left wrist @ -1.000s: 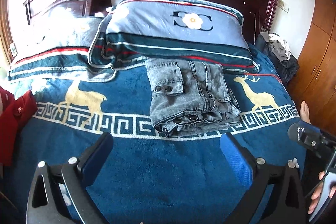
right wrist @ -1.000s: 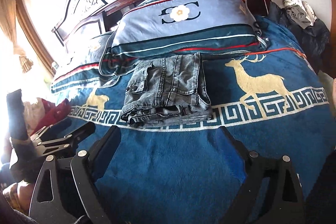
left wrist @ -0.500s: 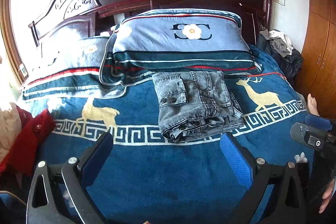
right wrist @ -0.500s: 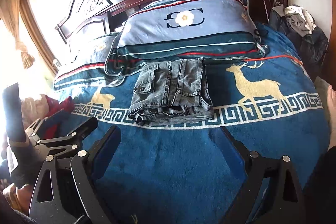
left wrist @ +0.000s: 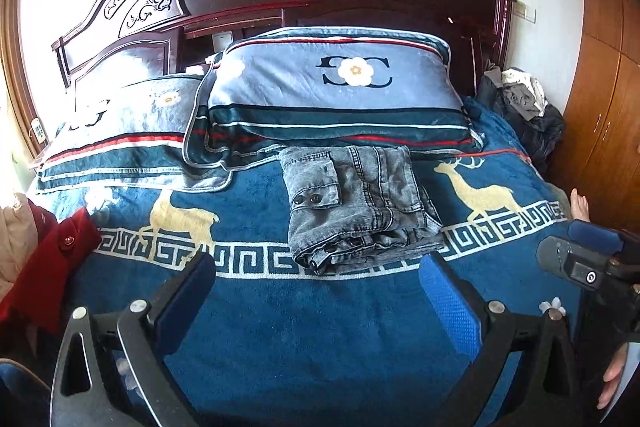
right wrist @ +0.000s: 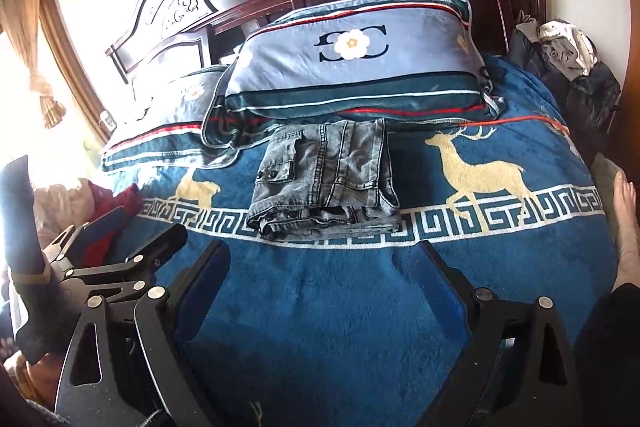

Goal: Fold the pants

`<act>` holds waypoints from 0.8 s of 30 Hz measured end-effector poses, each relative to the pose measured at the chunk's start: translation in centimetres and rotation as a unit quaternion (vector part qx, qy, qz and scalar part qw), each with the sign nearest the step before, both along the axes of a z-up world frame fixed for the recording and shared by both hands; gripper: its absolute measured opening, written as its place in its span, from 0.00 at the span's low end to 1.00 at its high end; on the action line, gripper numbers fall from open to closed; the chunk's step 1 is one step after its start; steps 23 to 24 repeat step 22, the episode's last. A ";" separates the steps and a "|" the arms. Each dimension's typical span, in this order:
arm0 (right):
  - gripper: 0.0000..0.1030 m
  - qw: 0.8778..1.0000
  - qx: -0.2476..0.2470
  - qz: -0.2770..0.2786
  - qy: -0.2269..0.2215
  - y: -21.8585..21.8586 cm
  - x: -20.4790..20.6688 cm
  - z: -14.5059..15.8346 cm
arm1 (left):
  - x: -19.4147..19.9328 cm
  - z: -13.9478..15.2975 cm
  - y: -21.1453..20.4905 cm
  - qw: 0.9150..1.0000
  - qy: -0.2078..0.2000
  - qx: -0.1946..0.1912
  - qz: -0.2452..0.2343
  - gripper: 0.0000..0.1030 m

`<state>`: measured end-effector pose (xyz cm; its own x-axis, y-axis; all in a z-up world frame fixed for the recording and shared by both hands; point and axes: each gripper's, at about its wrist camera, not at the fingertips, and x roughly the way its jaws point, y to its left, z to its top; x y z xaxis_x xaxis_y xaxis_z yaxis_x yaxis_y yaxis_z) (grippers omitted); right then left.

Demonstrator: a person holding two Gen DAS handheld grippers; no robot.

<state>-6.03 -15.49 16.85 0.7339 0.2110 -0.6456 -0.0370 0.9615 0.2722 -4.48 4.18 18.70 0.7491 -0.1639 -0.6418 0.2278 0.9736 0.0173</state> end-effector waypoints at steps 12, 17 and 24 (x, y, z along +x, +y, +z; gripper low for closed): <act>0.90 1.000 -0.002 0.005 0.006 0.4 0.1 -0.4 | -0.1 -0.6 0.2 1.000 0.001 -0.003 0.003 1.00; 0.90 1.000 -0.002 0.005 0.014 0.4 0.5 -1.0 | 0.3 -1.6 0.0 1.000 0.019 -0.009 -0.004 1.00; 0.90 1.000 -0.004 0.003 0.027 0.3 1.0 -2.0 | 0.9 -3.4 -0.3 0.999 0.041 -0.012 0.005 1.00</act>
